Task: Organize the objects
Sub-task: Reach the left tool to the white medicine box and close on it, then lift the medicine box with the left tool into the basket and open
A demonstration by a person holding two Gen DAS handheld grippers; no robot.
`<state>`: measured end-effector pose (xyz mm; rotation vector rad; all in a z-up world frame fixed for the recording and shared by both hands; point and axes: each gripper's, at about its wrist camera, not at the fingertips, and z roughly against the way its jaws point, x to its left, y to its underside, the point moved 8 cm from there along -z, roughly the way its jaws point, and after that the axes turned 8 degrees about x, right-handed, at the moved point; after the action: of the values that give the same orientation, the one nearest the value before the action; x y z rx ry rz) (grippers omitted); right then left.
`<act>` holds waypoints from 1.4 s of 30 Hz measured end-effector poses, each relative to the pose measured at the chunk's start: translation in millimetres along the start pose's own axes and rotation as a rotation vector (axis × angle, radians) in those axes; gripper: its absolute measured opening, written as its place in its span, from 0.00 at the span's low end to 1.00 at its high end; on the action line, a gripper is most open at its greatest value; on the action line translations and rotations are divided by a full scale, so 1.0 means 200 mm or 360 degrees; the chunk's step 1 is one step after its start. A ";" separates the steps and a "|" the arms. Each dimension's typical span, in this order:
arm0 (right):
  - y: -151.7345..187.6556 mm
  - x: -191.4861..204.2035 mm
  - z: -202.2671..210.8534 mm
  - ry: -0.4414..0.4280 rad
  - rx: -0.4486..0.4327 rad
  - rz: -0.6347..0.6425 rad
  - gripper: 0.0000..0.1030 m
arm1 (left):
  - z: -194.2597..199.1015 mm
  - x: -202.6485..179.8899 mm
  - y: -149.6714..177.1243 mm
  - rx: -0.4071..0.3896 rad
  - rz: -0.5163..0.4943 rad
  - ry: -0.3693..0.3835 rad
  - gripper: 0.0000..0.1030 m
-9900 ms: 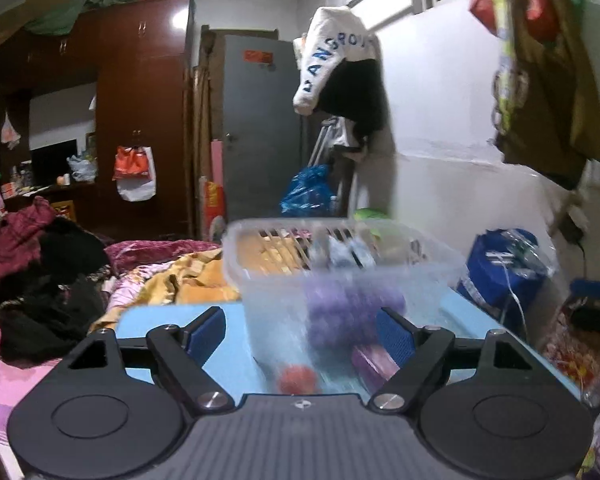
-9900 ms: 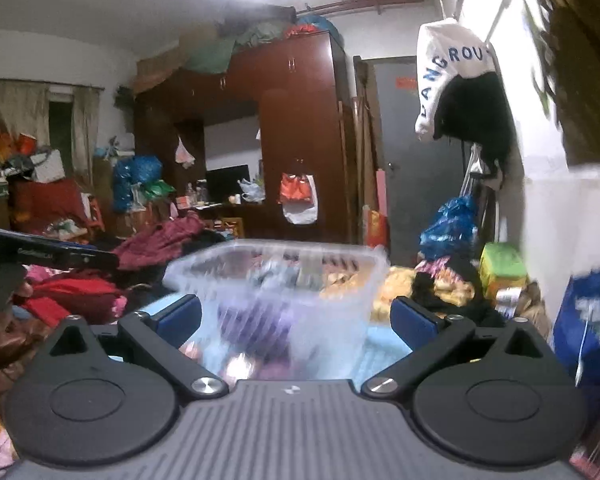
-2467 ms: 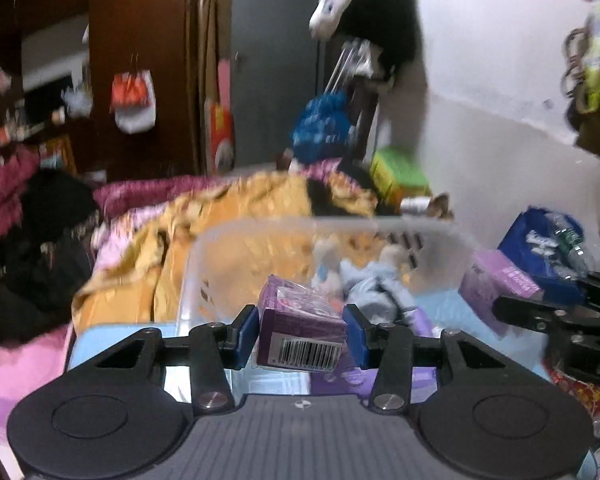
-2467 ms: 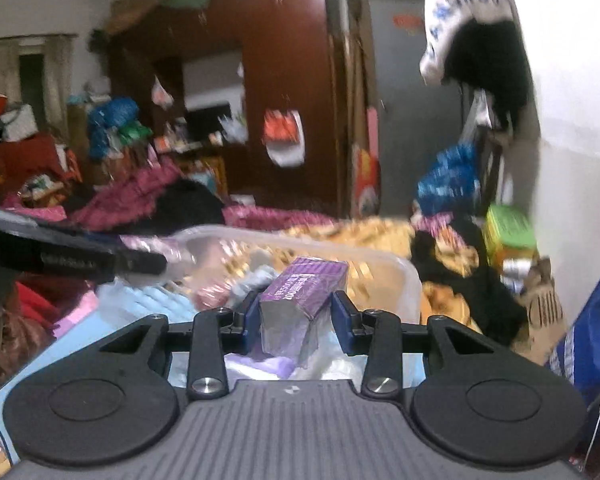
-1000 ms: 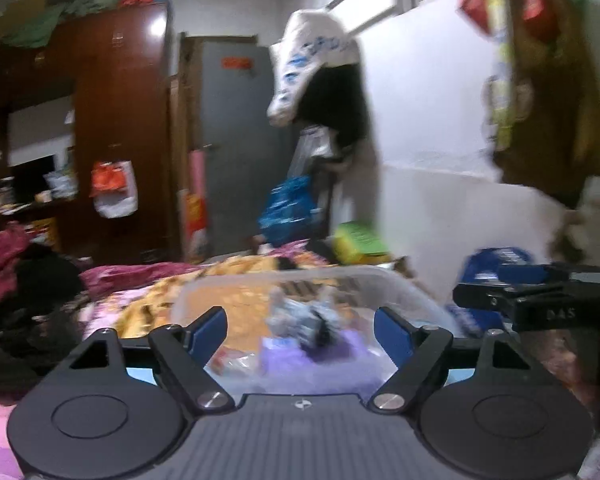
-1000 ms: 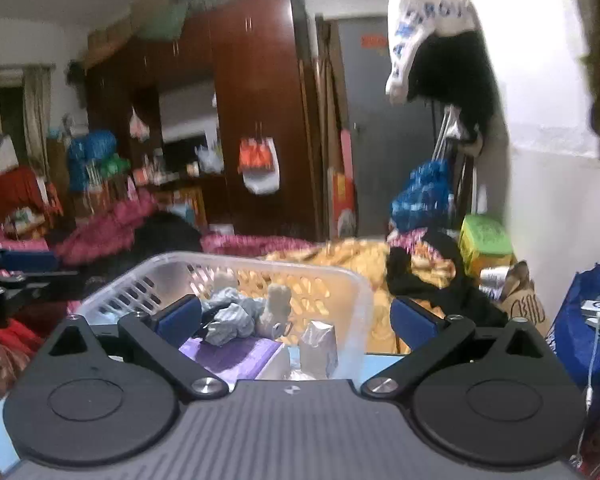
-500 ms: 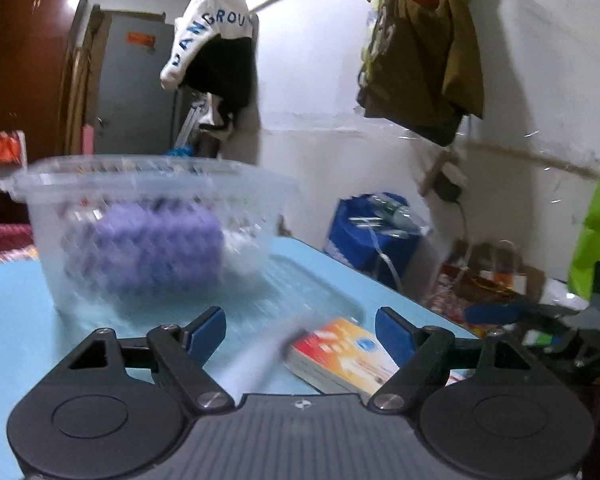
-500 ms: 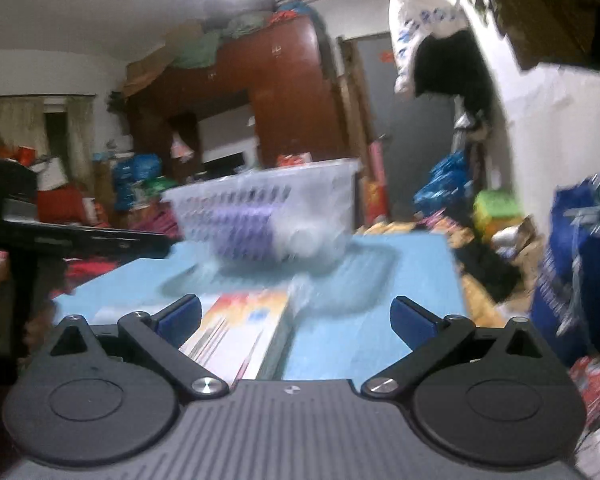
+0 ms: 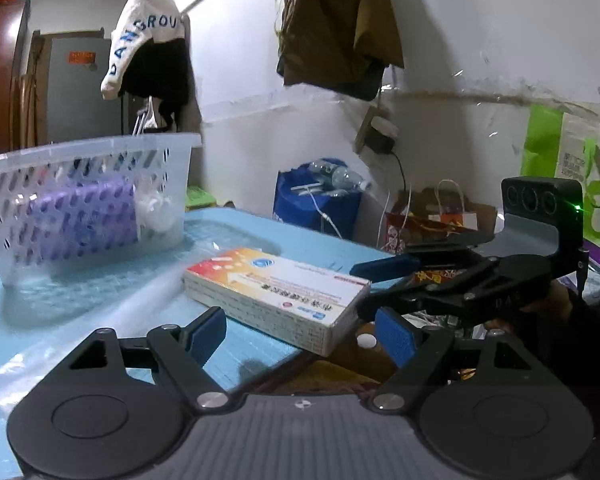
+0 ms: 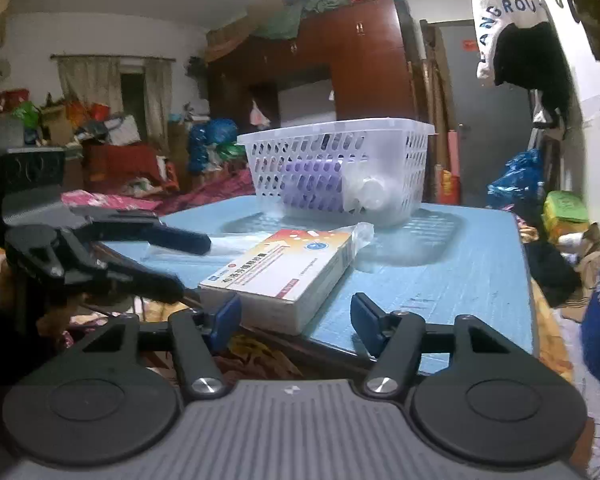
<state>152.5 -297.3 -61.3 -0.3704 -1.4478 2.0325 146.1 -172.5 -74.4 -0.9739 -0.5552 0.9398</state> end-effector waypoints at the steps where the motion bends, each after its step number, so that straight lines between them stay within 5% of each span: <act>1: 0.01 0.01 0.00 -0.0017 -0.0004 -0.0007 0.60 | -0.02 0.01 0.00 0.0009 0.0007 0.0005 0.80; 20: 0.07 0.11 0.00 -0.0134 -0.0053 0.0043 0.34 | -0.05 0.01 0.02 -0.0051 -0.0061 0.0002 0.61; 42: -0.08 0.31 0.02 0.0018 -0.0133 0.0188 0.29 | 0.16 0.09 -0.05 -0.0286 -0.0045 0.0008 0.53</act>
<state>106.2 -259.0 -38.3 -0.5125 -1.5401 2.0626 135.7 -146.1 -50.0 -1.1259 -0.6561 0.8728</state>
